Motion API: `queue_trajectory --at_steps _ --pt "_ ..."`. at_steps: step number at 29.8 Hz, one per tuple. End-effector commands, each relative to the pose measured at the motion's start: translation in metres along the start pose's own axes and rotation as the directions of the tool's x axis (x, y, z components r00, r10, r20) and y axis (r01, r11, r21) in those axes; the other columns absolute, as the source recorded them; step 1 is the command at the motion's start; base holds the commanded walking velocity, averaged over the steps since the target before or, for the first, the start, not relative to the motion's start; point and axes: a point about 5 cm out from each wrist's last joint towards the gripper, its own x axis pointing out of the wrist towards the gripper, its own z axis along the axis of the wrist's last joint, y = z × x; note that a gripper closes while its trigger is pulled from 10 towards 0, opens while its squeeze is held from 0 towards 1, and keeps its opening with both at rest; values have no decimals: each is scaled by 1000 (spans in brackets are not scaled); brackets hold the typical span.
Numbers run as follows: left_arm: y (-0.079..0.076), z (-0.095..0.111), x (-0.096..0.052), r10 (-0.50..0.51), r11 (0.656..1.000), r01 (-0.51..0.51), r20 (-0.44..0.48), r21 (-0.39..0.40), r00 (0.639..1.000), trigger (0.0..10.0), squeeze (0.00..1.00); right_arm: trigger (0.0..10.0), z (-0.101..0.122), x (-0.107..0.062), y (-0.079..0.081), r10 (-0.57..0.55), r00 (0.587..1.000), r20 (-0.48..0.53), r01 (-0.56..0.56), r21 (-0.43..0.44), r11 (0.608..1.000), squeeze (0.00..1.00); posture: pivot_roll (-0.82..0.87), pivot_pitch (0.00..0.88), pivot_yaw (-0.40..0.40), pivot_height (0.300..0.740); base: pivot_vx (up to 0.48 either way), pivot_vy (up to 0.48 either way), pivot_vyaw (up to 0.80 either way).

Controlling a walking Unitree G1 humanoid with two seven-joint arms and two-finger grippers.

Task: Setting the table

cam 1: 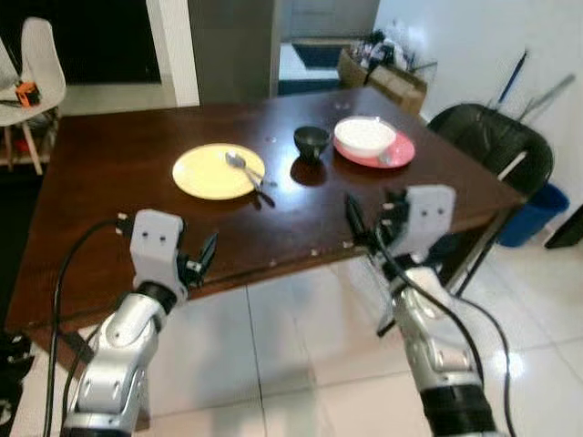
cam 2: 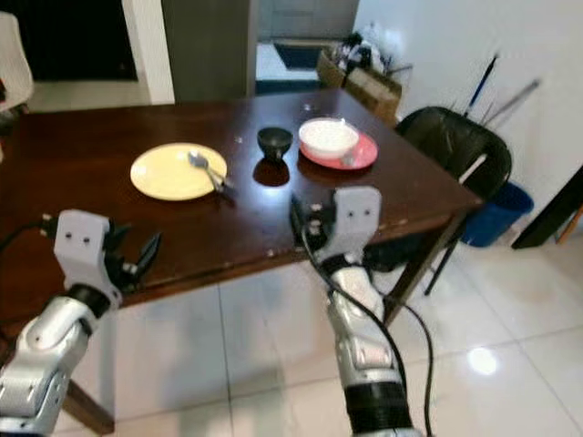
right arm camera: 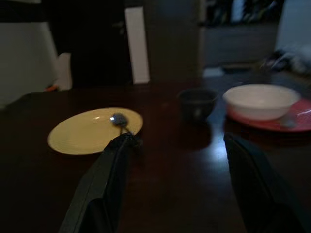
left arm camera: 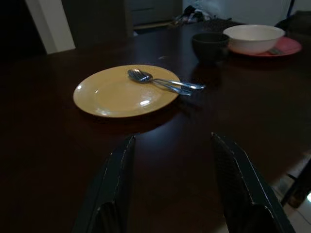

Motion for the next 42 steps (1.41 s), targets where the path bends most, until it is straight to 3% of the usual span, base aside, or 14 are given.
queue_trajectory --at_steps 1,9,17,33,36,42 --pt "-4 0 -1 -12 1000 12 -7 -9 1000 10000 0 10000 0 -2 -3 11 1000 -11 -11 29 1000 0 29 21 42 740 379 0 0" --pt "1 -4 -7 14 1000 -14 -31 -2 999 10000 0 10000 -11 -4 6 55 995 -79 -51 56 997 0 41 25 39 740 377 0 0" --pt "10 -7 -12 35 999 -34 -54 15 998 10000 0 10000 -23 -3 13 122 975 -188 -127 -18 992 0 48 28 37 740 369 0 0" --pt "13 -5 -17 53 998 -52 -58 24 997 10000 0 10000 -27 -1 26 213 951 -224 -217 8 976 0 60 34 33 740 361 0 0" --pt "14 -4 -17 56 998 -55 -60 25 997 10000 0 10000 -33 -2 34 257 927 -272 -267 -2 964 0 63 36 33 740 285 0 0" --pt "17 2 -22 -28 999 31 -76 29 997 10000 0 10000 -41 3 35 251 915 -315 -272 -25 962 0 79 34 31 740 0 0 0"
